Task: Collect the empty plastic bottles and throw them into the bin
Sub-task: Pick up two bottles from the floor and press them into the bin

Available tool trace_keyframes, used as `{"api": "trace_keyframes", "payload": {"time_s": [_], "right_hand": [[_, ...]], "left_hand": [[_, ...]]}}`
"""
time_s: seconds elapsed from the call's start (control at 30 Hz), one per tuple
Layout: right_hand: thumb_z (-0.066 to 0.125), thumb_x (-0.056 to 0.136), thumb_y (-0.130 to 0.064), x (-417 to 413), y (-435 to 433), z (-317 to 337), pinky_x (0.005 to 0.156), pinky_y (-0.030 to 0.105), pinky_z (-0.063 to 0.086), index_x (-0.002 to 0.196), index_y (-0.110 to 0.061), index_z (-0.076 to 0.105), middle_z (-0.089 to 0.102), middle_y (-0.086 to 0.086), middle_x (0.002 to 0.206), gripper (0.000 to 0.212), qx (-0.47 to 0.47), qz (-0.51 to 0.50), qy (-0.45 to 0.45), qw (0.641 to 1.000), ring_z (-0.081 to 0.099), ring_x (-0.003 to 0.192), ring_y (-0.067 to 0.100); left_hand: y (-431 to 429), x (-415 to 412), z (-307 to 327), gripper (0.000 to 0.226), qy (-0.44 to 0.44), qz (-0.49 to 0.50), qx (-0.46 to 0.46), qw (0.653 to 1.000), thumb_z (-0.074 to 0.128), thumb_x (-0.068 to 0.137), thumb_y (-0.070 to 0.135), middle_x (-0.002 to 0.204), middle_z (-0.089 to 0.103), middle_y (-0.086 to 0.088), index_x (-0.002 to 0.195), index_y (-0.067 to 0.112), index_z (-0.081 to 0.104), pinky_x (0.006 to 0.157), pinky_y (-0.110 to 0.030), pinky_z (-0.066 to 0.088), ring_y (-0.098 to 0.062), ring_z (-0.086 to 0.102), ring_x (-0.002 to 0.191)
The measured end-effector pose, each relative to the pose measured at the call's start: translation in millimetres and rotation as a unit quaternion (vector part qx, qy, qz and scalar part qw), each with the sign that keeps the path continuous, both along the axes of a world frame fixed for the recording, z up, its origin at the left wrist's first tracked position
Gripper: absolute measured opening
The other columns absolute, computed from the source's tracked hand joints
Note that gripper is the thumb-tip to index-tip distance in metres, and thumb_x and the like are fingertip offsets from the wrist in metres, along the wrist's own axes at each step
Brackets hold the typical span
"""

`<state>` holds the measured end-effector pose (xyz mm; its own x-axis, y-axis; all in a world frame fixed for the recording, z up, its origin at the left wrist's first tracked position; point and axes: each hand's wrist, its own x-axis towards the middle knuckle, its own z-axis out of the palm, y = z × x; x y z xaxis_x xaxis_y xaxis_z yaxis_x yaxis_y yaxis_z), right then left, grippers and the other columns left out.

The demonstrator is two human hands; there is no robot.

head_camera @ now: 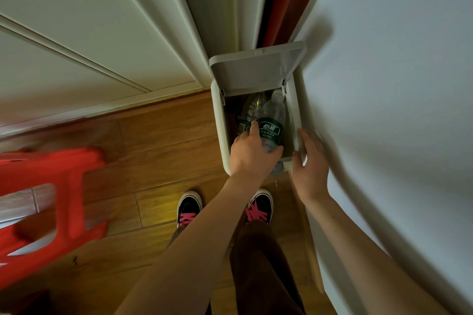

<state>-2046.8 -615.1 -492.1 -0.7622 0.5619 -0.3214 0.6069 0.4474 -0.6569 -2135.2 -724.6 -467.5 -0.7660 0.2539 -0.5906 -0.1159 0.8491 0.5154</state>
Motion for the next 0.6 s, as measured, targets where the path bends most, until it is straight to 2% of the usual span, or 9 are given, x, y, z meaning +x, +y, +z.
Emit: {"api": "trace_keyframes", "payload": {"time_s": [0.07,0.17,0.27,0.3,0.4,0.43,0.53,0.6], "right_hand": [[0.050,0.095,0.000,0.6,0.3,-0.9,0.095,-0.012,0.015,0.143,-0.012,0.045,0.044,0.004,0.150,0.050,-0.001,-0.001,0.001,1.000,0.026,0.128,-0.010],[0.050,0.095,0.002,2.6,0.6,-1.7,0.096,-0.010,0.018,0.143,-0.011,0.045,0.045,0.003,0.150,0.051,-0.003,-0.001,0.007,1.000,0.035,0.133,0.001],[0.049,0.095,0.003,4.5,1.2,-3.4,0.099,-0.007,0.022,0.143,-0.012,0.046,0.047,0.002,0.149,0.050,-0.006,0.003,0.016,1.000,0.039,0.134,0.004],[0.049,0.095,0.003,5.0,1.6,-3.7,0.099,-0.007,0.023,0.143,-0.012,0.046,0.047,0.002,0.149,0.050,-0.006,0.004,0.017,1.000,0.040,0.133,0.003],[0.049,0.095,0.003,6.2,2.3,-3.7,0.094,-0.008,0.026,0.143,-0.011,0.046,0.047,0.002,0.148,0.050,-0.002,0.006,0.024,1.000,0.033,0.121,-0.018],[0.050,0.095,0.004,6.1,2.5,-3.4,0.095,-0.006,0.028,0.142,-0.010,0.047,0.048,0.003,0.147,0.050,0.000,0.006,0.028,1.000,0.033,0.121,-0.020],[0.050,0.095,0.003,5.0,2.0,-2.9,0.108,0.013,0.036,0.142,-0.012,0.046,0.047,0.001,0.148,0.050,-0.009,0.000,0.034,0.999,0.041,0.133,0.003],[0.049,0.095,0.004,4.4,1.0,-2.7,0.110,0.022,0.038,0.142,-0.013,0.047,0.047,0.001,0.148,0.050,-0.014,-0.004,0.035,0.999,0.043,0.135,0.011]], "left_hand": [[7.1,-1.3,-4.5,0.091,-0.011,0.042,0.028,0.999,0.069,0.079,0.049,0.134,0.054,-0.012,0.151,0.015,0.025,0.099,-0.045,0.050,-0.030,0.051,0.125],[12.3,-5.1,-12.2,0.090,-0.008,0.095,0.070,0.993,0.074,0.076,0.046,0.134,0.052,-0.012,0.148,0.016,0.030,0.100,-0.046,0.049,-0.029,0.049,0.125],[10.0,-5.7,-17.5,0.088,-0.025,0.136,0.105,0.985,0.077,0.074,0.044,0.135,0.050,-0.009,0.147,0.020,0.034,0.099,-0.043,0.050,-0.026,0.050,0.123],[8.0,-6.3,-18.5,0.087,-0.041,0.151,0.118,0.981,0.078,0.074,0.043,0.135,0.051,-0.008,0.146,0.021,0.035,0.098,-0.042,0.051,-0.024,0.052,0.122],[1.2,-10.1,-19.1,0.090,-0.088,0.160,0.143,0.973,0.079,0.071,0.046,0.135,0.053,-0.004,0.145,0.025,0.033,0.096,-0.045,0.053,-0.023,0.055,0.120],[-0.5,-10.9,-17.3,0.094,-0.102,0.149,0.145,0.973,0.079,0.069,0.047,0.138,0.050,-0.004,0.146,0.026,0.030,0.097,-0.046,0.052,-0.023,0.054,0.122],[-6.9,-6.3,-10.2,0.102,-0.136,0.131,0.163,0.968,0.081,0.066,0.045,0.144,0.043,-0.002,0.147,0.036,0.019,0.098,-0.047,0.052,-0.023,0.051,0.126],[-12.7,0.2,-6.5,0.102,-0.139,0.107,0.169,0.970,0.081,0.066,0.041,0.144,0.043,-0.001,0.145,0.042,0.017,0.096,-0.046,0.053,-0.022,0.053,0.124]]}}
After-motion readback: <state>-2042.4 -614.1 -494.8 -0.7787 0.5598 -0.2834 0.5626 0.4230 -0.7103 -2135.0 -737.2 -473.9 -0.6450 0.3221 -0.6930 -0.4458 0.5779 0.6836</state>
